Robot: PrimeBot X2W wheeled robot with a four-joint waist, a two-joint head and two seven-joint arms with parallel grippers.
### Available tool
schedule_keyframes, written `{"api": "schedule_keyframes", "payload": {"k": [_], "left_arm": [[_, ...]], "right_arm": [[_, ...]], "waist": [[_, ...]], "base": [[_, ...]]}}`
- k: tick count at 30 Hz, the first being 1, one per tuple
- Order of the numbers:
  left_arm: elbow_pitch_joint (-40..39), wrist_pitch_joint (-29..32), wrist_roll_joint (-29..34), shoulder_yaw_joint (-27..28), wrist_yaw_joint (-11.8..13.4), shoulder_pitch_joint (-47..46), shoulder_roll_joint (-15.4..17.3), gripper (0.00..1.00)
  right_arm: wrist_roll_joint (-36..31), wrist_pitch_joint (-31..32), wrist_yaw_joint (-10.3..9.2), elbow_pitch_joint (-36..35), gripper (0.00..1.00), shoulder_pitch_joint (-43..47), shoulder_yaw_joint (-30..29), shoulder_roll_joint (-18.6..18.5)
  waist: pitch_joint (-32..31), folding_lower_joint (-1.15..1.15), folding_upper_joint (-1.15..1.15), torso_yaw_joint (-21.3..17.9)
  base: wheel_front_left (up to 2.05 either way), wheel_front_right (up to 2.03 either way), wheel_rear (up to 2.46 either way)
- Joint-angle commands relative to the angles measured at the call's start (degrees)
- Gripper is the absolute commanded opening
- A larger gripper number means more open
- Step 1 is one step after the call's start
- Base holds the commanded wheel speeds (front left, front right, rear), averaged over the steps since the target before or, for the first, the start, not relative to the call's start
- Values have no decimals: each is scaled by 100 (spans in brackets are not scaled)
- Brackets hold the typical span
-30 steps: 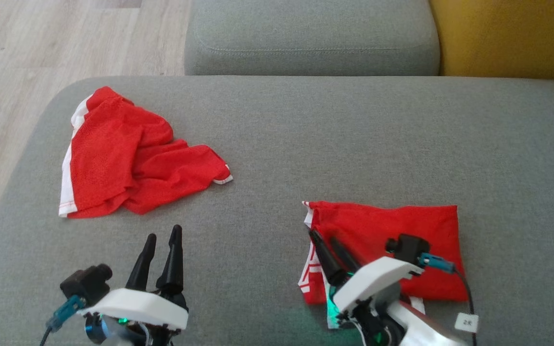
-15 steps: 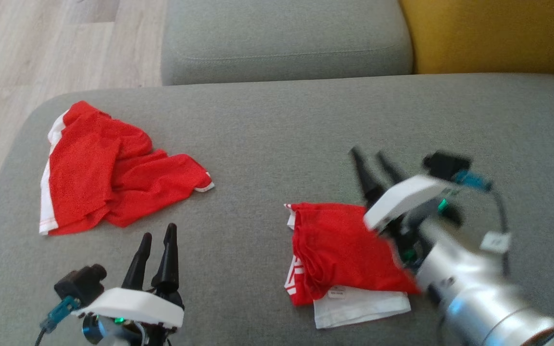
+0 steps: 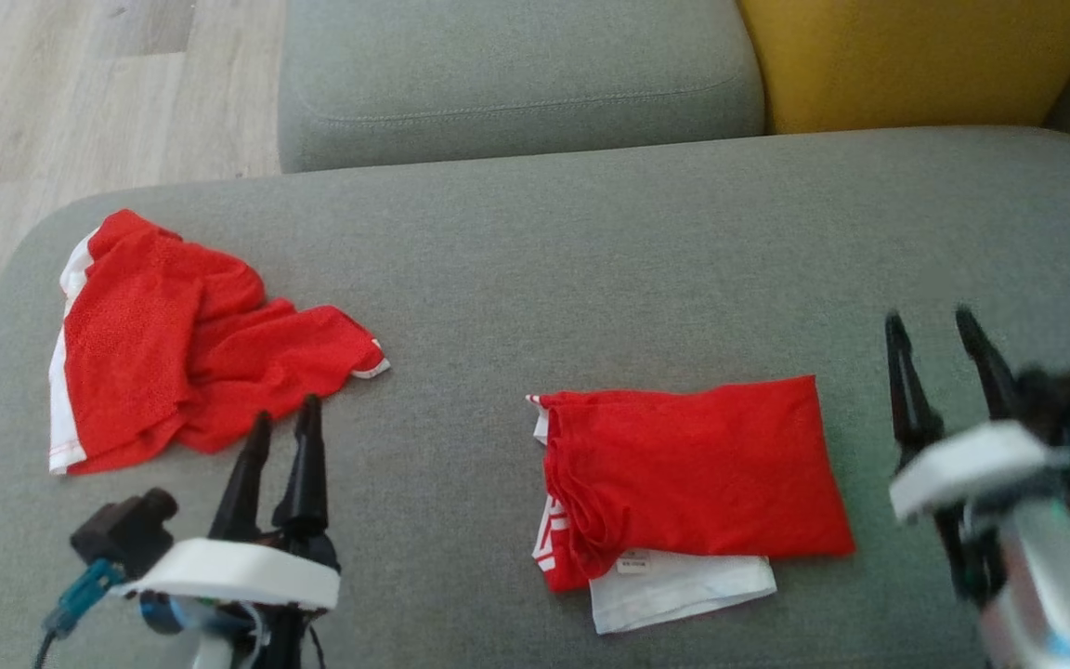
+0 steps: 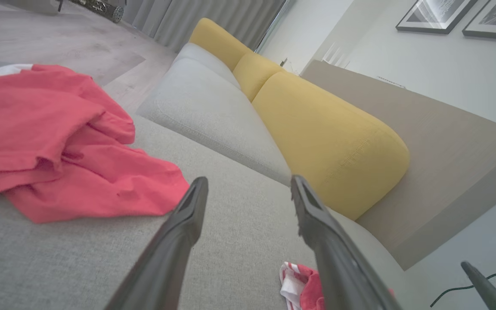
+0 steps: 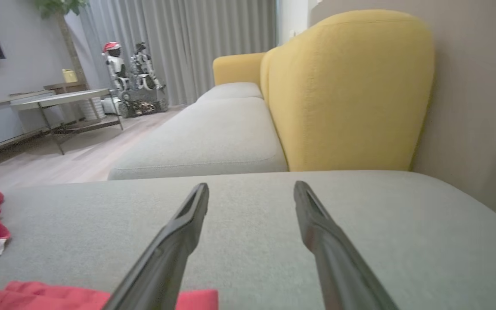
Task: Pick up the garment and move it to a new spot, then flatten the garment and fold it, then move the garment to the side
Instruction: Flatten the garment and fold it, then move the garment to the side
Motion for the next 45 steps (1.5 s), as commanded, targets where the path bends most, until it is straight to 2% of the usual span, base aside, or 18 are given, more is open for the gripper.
{"api": "schedule_keyframes", "payload": {"k": [1,3,9,13,21,27,31,35,45], "left_arm": [[-311,-52,51,316,29,-45,2,100],[-429,-52,300,356,31,45,2,100],[-650,-52,770,330,22,263,2,100],[-781,-52,1067,303,40,350,2,100],[-834,-52,1092,229,77,402,2,100],[-795,-52,1037,168,93,379,2,100],[-745,-52,1037,122,82,288,2,100],[-698,-52,1040,138,66,166,2,100],[-641,-52,1088,172,6,-145,2,100]], "right_arm": [[-476,-66,-5,-705,100,381,-326,222],[-881,-66,-5,-1238,100,862,-722,499],[-1654,-66,-5,-2056,100,1674,-1117,887],[-1786,-66,-5,-2308,100,1966,-1216,1023],[-1807,-16,-5,-2395,100,2079,-1186,1065],[-1626,275,-5,-2185,100,2006,-1024,1067],[-1125,789,-5,-1725,100,1771,-996,1068],[-991,1065,-5,-1323,100,1474,-948,1068],[-646,1205,-5,-295,100,847,-859,1068]], "waist": [[-1,0,0,-25],[9,0,0,-39],[25,0,0,-19],[23,0,0,23],[19,0,0,83],[126,0,0,120],[369,0,0,193],[591,0,0,234],[991,0,0,346]], "base": [[0,0,0],[0,0,0],[0,0,0],[0,0,0],[0,0,0],[0,0,0],[0,0,0],[0,0,0],[0,0,0]]}}
